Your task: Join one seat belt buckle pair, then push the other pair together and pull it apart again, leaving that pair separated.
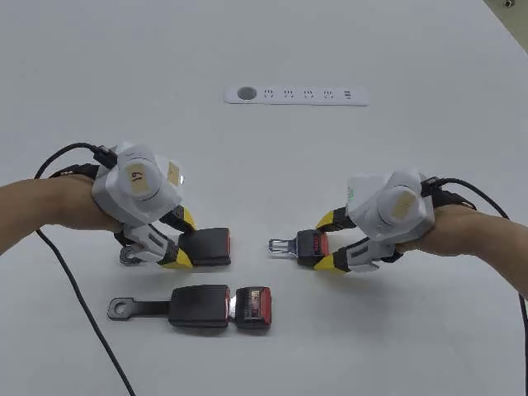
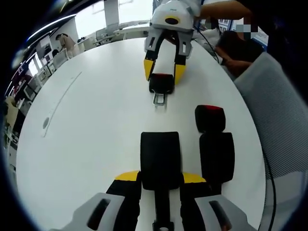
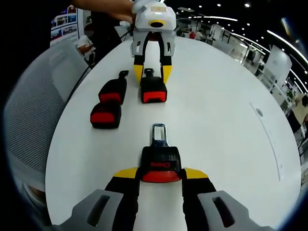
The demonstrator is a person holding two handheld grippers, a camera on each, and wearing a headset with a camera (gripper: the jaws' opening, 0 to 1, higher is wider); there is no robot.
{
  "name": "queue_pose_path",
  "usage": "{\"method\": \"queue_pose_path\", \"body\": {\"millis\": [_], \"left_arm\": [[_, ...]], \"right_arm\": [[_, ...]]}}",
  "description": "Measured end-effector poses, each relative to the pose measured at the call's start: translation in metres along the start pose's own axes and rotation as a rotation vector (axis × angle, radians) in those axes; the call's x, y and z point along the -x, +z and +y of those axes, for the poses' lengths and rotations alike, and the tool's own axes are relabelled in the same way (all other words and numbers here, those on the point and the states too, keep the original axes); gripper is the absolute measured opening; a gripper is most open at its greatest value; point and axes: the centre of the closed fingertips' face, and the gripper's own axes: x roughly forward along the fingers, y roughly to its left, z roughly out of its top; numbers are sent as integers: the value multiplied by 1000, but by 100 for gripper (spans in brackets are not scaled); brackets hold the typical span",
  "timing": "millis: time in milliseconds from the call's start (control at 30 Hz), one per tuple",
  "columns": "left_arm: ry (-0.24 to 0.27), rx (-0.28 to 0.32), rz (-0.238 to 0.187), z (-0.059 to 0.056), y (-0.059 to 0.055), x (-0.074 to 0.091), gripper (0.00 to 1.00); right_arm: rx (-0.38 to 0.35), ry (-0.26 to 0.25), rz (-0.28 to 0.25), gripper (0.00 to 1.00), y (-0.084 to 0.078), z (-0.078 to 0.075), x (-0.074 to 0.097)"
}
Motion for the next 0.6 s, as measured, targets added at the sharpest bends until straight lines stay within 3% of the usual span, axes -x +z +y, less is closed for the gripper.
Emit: {"method": "queue_pose_path", "body": {"millis": [200, 600], "left_arm": [[-17, -46, 31, -4, 1, -2, 32], [-22, -11, 45, -2, -4, -5, 32]], "right_arm": [[24, 1, 2, 31, -1, -1, 0], [37, 5, -1, 31, -1, -2, -1]]}}
